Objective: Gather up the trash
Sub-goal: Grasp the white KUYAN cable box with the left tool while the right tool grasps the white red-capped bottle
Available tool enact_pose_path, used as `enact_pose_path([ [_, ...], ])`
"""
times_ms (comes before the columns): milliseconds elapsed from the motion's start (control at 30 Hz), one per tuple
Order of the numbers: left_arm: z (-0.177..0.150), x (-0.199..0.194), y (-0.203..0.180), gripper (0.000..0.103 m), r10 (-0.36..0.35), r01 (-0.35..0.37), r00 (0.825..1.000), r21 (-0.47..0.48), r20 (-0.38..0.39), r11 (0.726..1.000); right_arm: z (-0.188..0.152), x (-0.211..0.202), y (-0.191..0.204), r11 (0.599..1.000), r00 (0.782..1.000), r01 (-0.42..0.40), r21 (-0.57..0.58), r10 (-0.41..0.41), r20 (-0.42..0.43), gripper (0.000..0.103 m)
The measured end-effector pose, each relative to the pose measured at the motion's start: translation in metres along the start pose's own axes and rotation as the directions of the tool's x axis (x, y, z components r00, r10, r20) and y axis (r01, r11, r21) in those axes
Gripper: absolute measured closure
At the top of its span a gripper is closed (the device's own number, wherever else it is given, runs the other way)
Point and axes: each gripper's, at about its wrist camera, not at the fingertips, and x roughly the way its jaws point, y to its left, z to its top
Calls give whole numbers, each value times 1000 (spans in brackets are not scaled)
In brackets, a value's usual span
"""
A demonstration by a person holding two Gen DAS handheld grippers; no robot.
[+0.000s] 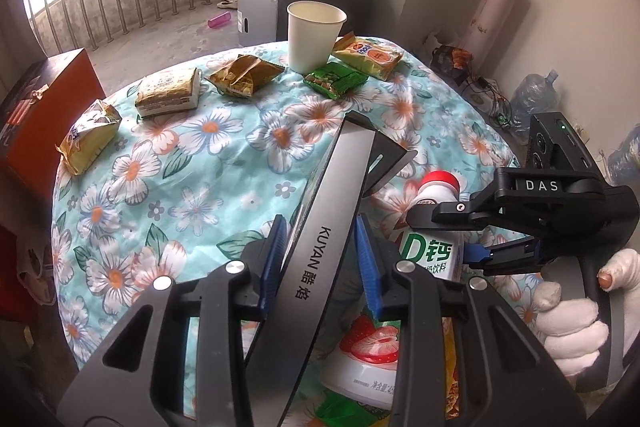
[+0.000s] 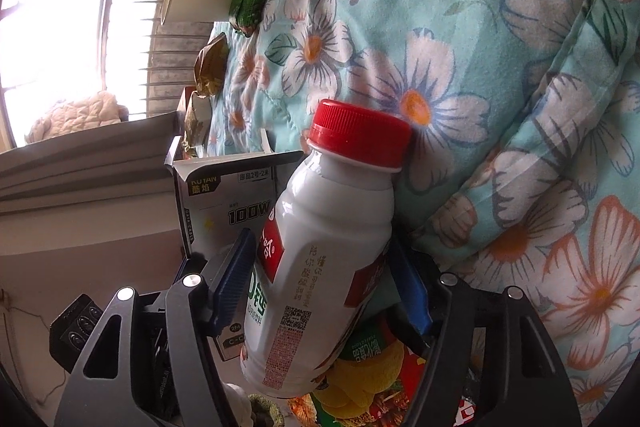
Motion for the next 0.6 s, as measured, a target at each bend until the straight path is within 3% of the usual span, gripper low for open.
enact_pose_path([
  [300,-1,1,-4,72,2,-2,1000,9,1,1000,5,1,-20,996,997,-74,44,74,-5,40],
  [600,0,-17,-8,77,-1,1,999,-1,51,1000,3,-27,-26,990,990,-137,15,136,28,40],
])
